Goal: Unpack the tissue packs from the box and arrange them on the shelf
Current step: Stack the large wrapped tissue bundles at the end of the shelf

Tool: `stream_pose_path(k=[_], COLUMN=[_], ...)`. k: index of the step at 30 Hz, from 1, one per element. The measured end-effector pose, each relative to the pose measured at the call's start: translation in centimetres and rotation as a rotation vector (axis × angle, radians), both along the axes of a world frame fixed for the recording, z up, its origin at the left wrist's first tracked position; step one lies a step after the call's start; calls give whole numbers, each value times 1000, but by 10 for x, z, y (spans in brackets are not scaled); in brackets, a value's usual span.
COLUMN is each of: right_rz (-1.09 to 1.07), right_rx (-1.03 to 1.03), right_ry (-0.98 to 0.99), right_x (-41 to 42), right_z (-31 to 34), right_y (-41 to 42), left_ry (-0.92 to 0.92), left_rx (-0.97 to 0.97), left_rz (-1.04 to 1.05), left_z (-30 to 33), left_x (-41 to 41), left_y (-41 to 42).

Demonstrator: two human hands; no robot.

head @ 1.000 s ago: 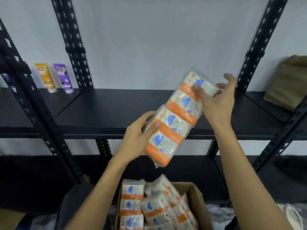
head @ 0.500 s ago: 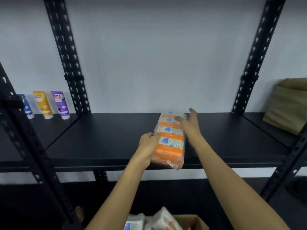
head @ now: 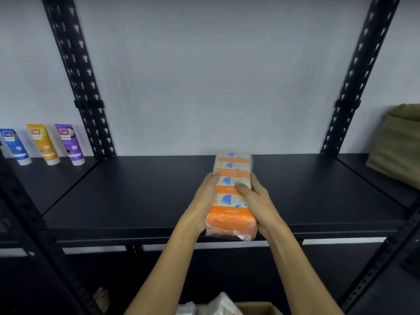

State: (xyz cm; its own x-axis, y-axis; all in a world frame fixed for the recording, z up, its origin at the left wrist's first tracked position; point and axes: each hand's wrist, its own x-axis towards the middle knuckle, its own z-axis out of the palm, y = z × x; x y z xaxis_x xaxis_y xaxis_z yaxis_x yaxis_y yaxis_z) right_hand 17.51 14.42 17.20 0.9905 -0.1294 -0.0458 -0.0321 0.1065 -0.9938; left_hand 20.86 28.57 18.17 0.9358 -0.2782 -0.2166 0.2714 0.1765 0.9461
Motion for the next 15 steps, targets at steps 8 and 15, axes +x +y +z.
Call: stream_pose_path(k=[8,15], right_rz=[159,178], right_rx=[22,-47], right_ry=[12,10], right_x=[14,17], right_z=[7,6], right_y=[-15,-17], left_ry=[-254,-196], left_rx=[256,334], left_rz=[119,7], left_z=[-15,-2], left_x=[12,12], left_y=[-15,-9])
